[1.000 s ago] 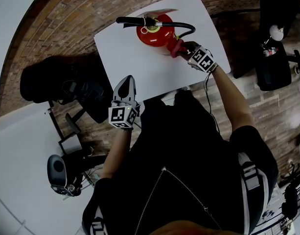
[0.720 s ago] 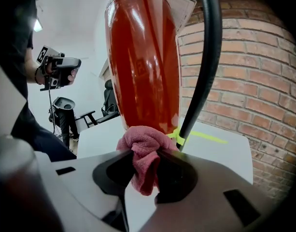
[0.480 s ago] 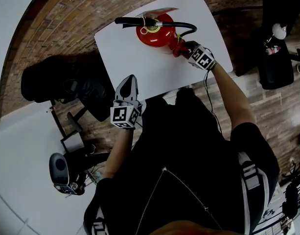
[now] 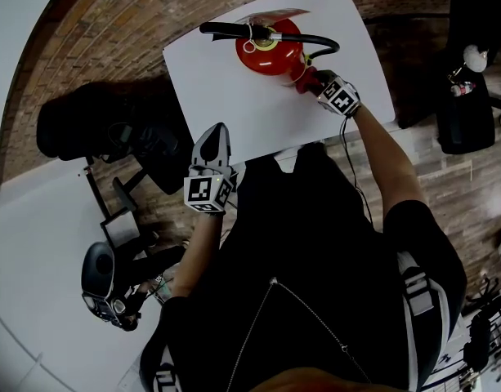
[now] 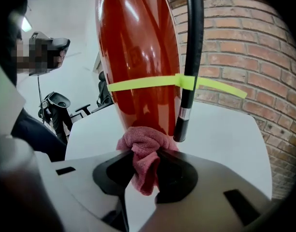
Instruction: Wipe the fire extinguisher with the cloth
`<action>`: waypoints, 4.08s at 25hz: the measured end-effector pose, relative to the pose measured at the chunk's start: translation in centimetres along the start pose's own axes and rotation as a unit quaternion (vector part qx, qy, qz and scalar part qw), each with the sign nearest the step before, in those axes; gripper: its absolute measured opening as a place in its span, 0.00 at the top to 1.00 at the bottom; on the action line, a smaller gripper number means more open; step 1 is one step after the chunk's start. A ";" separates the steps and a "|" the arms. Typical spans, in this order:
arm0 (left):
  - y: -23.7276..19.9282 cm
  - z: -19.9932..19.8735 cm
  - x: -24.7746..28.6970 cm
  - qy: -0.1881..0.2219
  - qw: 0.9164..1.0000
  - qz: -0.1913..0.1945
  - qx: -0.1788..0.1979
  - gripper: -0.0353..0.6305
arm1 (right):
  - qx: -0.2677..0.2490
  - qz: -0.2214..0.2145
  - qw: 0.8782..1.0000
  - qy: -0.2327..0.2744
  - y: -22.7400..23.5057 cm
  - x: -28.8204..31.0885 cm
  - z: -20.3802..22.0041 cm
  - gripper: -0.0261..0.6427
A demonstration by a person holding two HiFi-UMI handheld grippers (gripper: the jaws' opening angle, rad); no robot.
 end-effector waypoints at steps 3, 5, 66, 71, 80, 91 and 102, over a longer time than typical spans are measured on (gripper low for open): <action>-0.2 0.1 -0.5 0.001 1.000 -0.006 0.001 0.92 | 0.012 0.002 1.000 -0.013 -0.2 1.1 0.9 0.79; -0.3 0.2 -0.8 0.001 1.000 -0.008 0.001 0.92 | 0.018 0.004 1.000 -0.021 -0.3 1.7 1.3 0.79; -3.5 -2.0 -0.9 -0.005 0.993 0.121 0.008 0.92 | 0.101 0.226 0.962 0.119 -6.3 -17.5 -22.2 0.79; -3.2 -1.6 -1.2 -0.008 0.993 0.118 0.009 0.92 | 0.099 0.221 0.964 0.109 -6.3 -16.7 -21.0 0.79; -3.0 -1.3 -1.1 -0.014 0.993 0.115 0.010 0.92 | 0.106 0.208 0.967 0.100 -6.2 -15.2 -19.3 0.79; -3.2 -1.1 -0.8 -0.018 0.994 0.106 0.010 0.92 | 0.113 0.192 0.971 0.085 -6.0 -13.2 -17.3 0.79; -3.0 -1.1 -0.4 -0.021 0.995 0.101 0.010 0.92 | 0.121 0.181 0.973 0.074 -5.8 -11.1 -15.1 0.79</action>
Point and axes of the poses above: the fingertips, and each gripper's own axes: x forward along the fingers, y to its right, z out of its underside, the point moved 8 cm from there along -x, backward along the fingers, and after that the axes turned 13 degrees about -x, right-handed, at the moved point
